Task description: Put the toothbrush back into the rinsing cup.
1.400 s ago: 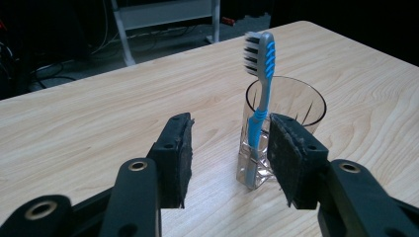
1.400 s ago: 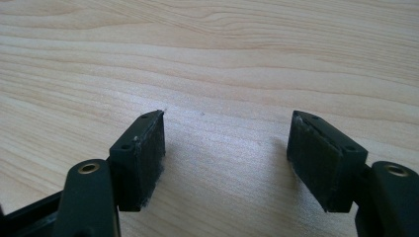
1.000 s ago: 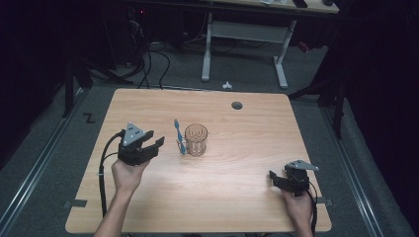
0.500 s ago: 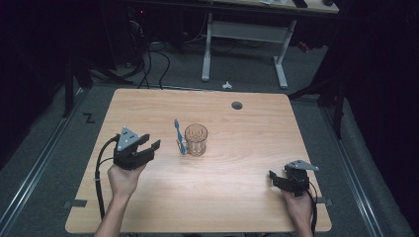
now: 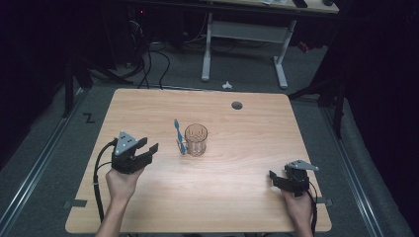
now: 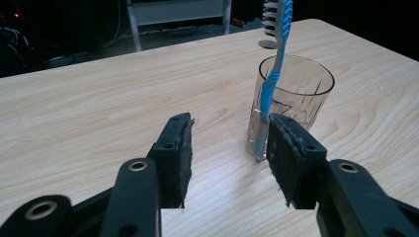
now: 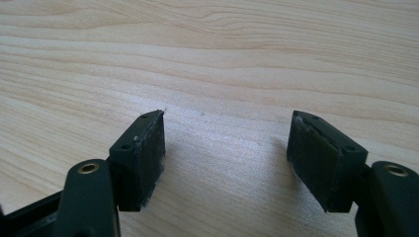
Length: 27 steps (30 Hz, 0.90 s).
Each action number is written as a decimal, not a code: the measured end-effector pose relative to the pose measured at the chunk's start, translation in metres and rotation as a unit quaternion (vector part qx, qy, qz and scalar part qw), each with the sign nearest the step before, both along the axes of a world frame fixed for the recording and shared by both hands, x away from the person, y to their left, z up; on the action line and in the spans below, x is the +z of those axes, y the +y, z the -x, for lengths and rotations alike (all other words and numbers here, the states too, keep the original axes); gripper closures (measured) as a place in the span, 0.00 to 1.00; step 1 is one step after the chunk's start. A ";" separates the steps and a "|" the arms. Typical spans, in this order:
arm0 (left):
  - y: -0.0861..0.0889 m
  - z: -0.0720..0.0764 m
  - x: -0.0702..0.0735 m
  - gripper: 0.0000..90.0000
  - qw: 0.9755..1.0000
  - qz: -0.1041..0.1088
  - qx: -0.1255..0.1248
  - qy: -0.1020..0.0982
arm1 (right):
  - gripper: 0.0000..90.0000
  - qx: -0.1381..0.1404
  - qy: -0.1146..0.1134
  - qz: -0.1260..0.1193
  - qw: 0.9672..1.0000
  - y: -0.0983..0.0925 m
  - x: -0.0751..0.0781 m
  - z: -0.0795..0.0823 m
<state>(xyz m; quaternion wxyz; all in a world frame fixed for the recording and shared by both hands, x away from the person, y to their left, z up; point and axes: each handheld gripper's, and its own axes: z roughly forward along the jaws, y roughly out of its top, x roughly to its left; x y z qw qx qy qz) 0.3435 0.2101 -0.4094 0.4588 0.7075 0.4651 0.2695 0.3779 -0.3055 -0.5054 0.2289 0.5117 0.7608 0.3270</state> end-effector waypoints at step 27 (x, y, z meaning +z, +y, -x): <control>0.009 0.008 -0.015 0.58 1.000 0.009 0.013 0.017 | 0.35 0.000 0.000 0.000 1.000 0.000 0.000 0.000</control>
